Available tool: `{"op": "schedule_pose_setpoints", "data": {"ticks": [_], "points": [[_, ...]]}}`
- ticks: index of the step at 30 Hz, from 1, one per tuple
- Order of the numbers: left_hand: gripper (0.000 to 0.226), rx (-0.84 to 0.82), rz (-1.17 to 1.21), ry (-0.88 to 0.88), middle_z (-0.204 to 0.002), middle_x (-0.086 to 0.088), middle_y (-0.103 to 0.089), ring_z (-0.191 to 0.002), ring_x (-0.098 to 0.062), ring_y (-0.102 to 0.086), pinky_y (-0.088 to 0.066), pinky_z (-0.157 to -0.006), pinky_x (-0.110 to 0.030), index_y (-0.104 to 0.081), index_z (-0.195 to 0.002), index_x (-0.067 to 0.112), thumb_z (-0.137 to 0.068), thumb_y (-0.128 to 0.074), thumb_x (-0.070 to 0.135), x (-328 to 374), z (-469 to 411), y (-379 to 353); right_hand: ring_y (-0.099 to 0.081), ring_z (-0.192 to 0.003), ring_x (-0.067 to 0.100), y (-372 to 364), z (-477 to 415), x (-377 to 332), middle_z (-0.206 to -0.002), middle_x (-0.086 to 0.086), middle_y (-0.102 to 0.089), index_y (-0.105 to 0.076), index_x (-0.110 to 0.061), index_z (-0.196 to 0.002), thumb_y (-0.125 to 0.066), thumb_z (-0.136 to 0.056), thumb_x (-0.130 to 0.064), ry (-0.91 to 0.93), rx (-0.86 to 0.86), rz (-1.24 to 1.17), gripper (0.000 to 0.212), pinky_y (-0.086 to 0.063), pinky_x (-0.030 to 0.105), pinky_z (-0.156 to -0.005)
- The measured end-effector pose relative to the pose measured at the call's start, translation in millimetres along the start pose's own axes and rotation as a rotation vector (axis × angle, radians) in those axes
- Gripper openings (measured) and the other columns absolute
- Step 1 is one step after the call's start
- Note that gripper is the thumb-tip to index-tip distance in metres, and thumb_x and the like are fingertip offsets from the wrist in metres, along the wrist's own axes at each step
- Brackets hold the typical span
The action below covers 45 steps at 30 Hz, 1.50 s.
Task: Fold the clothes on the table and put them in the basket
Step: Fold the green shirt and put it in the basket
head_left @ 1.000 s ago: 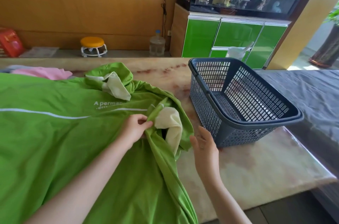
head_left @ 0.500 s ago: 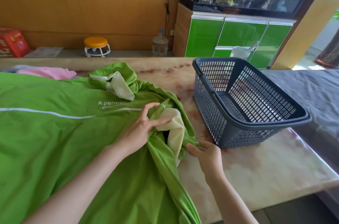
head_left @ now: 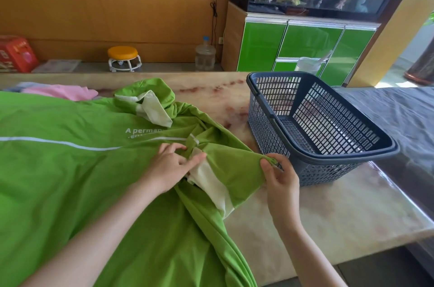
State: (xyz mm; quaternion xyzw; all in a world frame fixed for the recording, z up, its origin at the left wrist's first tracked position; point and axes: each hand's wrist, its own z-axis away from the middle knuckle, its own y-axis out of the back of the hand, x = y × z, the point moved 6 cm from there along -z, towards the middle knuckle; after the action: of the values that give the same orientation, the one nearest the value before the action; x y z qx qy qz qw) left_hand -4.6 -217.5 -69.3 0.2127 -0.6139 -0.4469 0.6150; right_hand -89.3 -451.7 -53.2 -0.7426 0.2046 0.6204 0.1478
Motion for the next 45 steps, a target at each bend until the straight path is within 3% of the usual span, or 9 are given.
{"op": "schedule_pose_setpoints", "data": {"ticks": [3,8,15,20,24,27,34,39,45], "points": [[0.073,0.089,-0.269,0.015,-0.137,0.000,-0.036,-0.127,-0.020,-0.028,-0.030,-0.104,-0.038,-0.066,-0.104,0.021,-0.071,-0.042,0.081,17.7,0.5,-3.9,-0.068,-0.083,0.012,-3.0,-0.6,17.1,-0.091,0.005,-0.070,-0.056,-0.018,-0.113,-0.061,-0.091,-0.017,-0.112,-0.086,-0.030,0.023,-0.056,0.029,-0.074],[0.072,0.194,-0.145,-0.390,-0.142,0.003,-0.030,-0.129,-0.009,-0.025,-0.022,-0.114,-0.027,-0.038,-0.141,0.033,-0.079,-0.073,0.022,38.9,8.4,-19.9,-0.067,-0.100,0.021,-3.0,16.9,49.8,-0.104,0.005,-0.072,-0.063,-0.012,-0.111,-0.076,-0.078,-0.017,-0.288,-0.315,0.032,0.036,-0.053,0.044,-0.090],[0.058,0.083,-0.077,-0.504,-0.121,0.026,-0.039,-0.121,0.011,-0.022,0.000,-0.114,-0.024,-0.038,-0.131,0.049,-0.077,-0.042,0.067,49.4,18.9,-25.4,-0.061,-0.065,0.016,8.5,5.5,-2.2,-0.069,0.012,-0.070,-0.069,-0.004,-0.073,-0.072,-0.083,-0.011,-0.029,-0.127,0.092,0.012,-0.051,0.040,-0.063],[0.034,0.343,0.171,-0.459,-0.094,0.021,-0.064,-0.093,-0.001,-0.058,-0.043,-0.094,-0.028,-0.074,-0.093,0.025,-0.079,-0.061,0.054,56.0,20.7,-6.5,-0.039,-0.052,0.011,-1.4,-10.0,-54.3,-0.053,0.007,-0.049,-0.050,0.001,-0.061,-0.074,-0.081,-0.021,0.205,-0.112,0.291,0.039,-0.033,0.028,-0.049],[0.016,0.254,0.209,-0.221,-0.065,0.013,-0.062,-0.055,0.000,-0.052,-0.038,-0.050,-0.026,-0.069,-0.078,0.027,-0.089,-0.061,0.036,40.5,15.4,-13.7,-0.066,-0.072,0.006,-15.6,-8.7,-24.3,-0.075,-0.007,-0.070,-0.067,-0.025,-0.079,-0.075,-0.079,-0.031,0.020,-0.386,0.294,0.010,-0.053,0.022,-0.063],[0.036,0.239,0.259,-0.076,-0.050,0.010,-0.045,-0.047,-0.008,-0.039,-0.025,-0.048,-0.027,-0.052,-0.057,0.024,-0.092,-0.058,0.031,19.4,13.4,-18.9,-0.063,-0.100,0.006,-12.5,12.0,30.6,-0.103,-0.011,-0.070,-0.068,-0.031,-0.109,-0.077,-0.072,-0.048,-0.138,-0.561,0.378,0.042,-0.050,0.028,-0.088],[0.034,0.233,0.451,0.046,-0.057,0.003,-0.045,-0.058,-0.016,-0.044,-0.028,-0.056,-0.029,-0.052,-0.062,0.016,-0.095,-0.052,0.025,4.7,12.1,-20.1,-0.065,-0.068,0.009,-5.1,17.8,34.6,-0.072,0.000,-0.072,-0.072,-0.011,-0.077,-0.078,-0.076,-0.011,-0.127,-0.250,0.165,0.006,-0.049,0.024,-0.066],[0.027,0.222,0.541,-0.057,-0.104,0.011,-0.065,-0.097,-0.004,-0.061,-0.042,-0.075,-0.011,-0.058,-0.120,0.025,-0.094,-0.055,0.027,23.0,16.9,-8.5,-0.065,-0.068,0.015,7.2,9.7,-26.3,-0.073,-0.001,-0.070,-0.069,-0.017,-0.080,-0.073,-0.083,-0.017,0.150,-0.097,0.174,0.005,-0.051,0.031,-0.063],[0.041,0.118,0.428,-0.174,-0.106,0.010,-0.064,-0.100,-0.003,-0.060,-0.049,-0.081,-0.019,-0.057,-0.122,0.033,-0.085,-0.054,0.050,57.5,24.3,-10.8,-0.065,-0.068,0.011,28.4,11.3,-57.5,-0.074,-0.010,-0.068,-0.068,-0.020,-0.083,-0.073,-0.083,-0.018,0.327,-0.122,0.367,0.005,-0.054,0.030,-0.065]]}}
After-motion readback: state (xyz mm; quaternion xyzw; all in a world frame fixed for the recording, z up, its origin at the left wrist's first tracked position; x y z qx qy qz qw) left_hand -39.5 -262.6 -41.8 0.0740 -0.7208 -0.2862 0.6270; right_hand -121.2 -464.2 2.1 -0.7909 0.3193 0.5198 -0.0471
